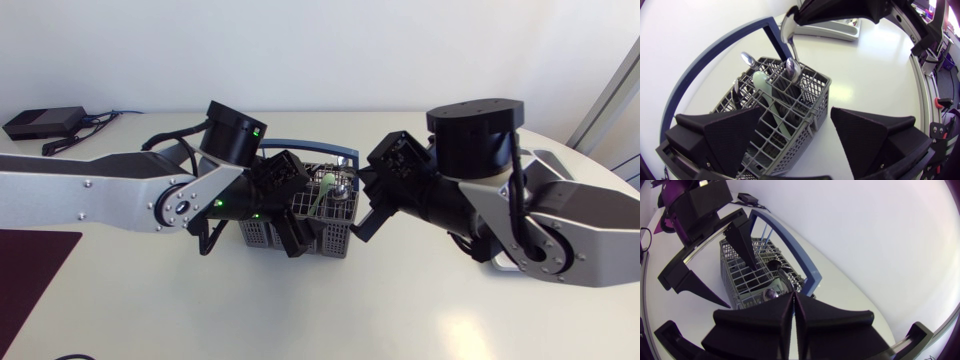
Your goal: Transfer all utensils from the basket to the drawer tray.
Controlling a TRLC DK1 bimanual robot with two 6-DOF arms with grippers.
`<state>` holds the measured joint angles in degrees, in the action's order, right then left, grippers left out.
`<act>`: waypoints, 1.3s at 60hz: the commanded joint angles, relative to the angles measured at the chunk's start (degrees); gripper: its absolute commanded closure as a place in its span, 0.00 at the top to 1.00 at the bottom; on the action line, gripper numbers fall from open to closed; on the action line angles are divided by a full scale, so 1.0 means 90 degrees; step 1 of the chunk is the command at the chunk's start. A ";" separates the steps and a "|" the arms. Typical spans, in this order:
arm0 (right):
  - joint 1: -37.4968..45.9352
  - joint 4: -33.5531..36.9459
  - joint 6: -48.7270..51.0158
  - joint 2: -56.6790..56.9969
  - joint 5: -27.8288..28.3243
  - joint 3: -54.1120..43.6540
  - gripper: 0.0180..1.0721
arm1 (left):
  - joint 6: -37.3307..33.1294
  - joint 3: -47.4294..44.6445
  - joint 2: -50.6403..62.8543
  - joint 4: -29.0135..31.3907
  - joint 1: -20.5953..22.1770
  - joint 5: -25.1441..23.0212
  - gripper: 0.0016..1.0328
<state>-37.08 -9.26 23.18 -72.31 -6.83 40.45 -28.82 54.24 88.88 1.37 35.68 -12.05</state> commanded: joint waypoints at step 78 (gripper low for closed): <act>0.1483 0.3148 0.0608 0.1980 0.3630 -0.0041 0.05 | 0.0722 0.0477 -0.1126 0.0786 0.0596 -0.1737 0.74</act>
<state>-23.49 18.31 27.53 -54.74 24.88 42.70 -24.36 56.66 78.48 7.70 40.95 -25.58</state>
